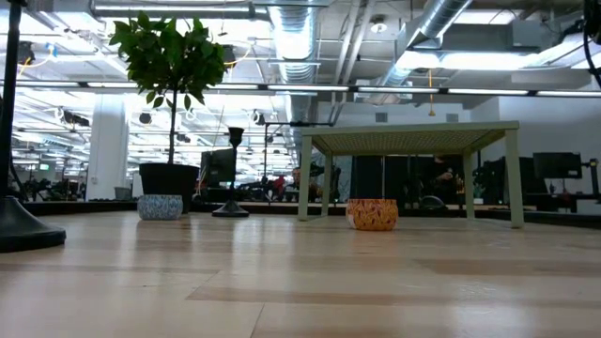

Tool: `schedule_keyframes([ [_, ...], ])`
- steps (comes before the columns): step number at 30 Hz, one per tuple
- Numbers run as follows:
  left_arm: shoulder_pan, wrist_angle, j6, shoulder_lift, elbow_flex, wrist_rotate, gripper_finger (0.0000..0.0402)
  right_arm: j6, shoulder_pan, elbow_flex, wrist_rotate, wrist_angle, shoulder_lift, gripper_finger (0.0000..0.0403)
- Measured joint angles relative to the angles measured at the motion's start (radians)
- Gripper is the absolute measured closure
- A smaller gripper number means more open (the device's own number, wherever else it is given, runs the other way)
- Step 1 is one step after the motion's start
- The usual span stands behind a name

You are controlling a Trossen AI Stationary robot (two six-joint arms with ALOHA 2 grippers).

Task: Pick & Place candle stick holders
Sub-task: Put the candle holder on the shelf

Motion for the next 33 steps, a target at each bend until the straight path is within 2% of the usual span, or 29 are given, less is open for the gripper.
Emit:
schedule_keyframes([
  [4,0.024,0.023,0.000,0.000,0.000,0.066,0.0101,-0.054,-0.028,0.097,-0.266,-0.094,0.009,0.0122],
  [9,0.050,0.026,-0.006,0.001,0.000,0.105,0.0101,-0.046,-0.129,0.263,-0.402,-0.383,0.054,0.0123],
  [11,0.055,0.026,-0.009,0.001,0.000,0.117,0.0101,0.066,-0.173,0.312,-0.410,-0.508,0.065,0.0123],
  [15,0.056,0.031,-0.014,0.001,0.000,0.129,0.0101,0.428,-0.262,0.363,-0.420,-0.742,0.069,0.0123],
  [17,0.056,0.030,-0.015,0.001,0.000,0.128,0.0101,0.554,-0.292,0.364,-0.466,-0.827,0.069,0.0123],
  [24,0.056,0.034,-0.015,0.006,0.000,0.057,0.0101,1.058,-0.314,0.362,-0.537,-1.173,0.085,0.0123],
  [30,0.056,0.036,-0.015,0.024,-0.001,0.044,0.0101,1.256,-0.294,0.363,-0.648,-1.442,0.130,0.0123],
  [33,0.056,0.034,-0.015,0.032,-0.001,0.027,0.0101,1.292,-0.295,0.355,-0.727,-1.490,0.159,0.0123],
])
